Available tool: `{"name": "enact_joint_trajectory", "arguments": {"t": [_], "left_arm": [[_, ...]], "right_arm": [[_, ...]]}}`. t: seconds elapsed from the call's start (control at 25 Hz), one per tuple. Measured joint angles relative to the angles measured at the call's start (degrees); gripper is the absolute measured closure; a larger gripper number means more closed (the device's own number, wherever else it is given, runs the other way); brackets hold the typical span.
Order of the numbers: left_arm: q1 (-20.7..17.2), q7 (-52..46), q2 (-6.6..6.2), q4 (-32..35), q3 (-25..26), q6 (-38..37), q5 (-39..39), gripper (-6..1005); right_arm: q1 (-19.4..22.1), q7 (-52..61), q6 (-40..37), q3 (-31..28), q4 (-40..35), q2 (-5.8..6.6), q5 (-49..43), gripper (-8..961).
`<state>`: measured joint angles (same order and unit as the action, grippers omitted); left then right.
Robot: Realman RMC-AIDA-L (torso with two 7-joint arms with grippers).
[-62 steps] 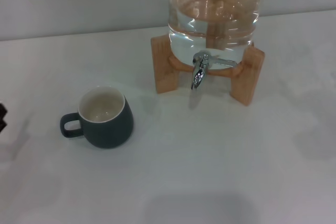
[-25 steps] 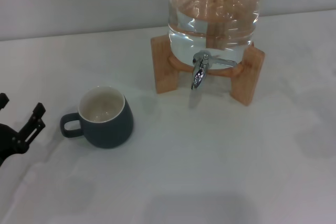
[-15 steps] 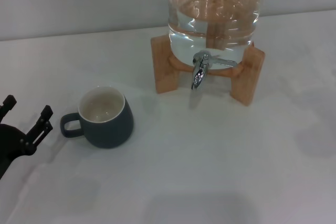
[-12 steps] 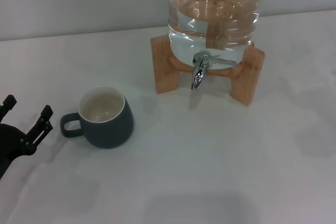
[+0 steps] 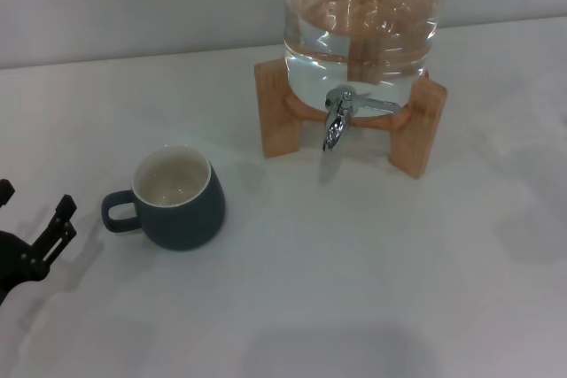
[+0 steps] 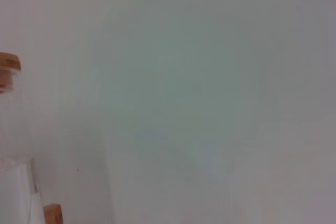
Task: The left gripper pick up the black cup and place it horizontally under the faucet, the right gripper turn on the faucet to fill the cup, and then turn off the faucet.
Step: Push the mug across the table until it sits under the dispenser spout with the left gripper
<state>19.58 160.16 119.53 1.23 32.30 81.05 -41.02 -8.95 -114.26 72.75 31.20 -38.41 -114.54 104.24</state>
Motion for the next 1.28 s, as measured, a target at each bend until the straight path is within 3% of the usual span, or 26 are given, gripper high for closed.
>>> {"name": "enact_joint_trajectory", "arguments": {"t": [1.28], "left_arm": [[-1.7,-0.2,0.18,-3.7,0.0,-4.9,4.2,167]], "right_arm": [[0.1,-0.1,0.2,0.0,0.0,0.02,0.0,98]]}}
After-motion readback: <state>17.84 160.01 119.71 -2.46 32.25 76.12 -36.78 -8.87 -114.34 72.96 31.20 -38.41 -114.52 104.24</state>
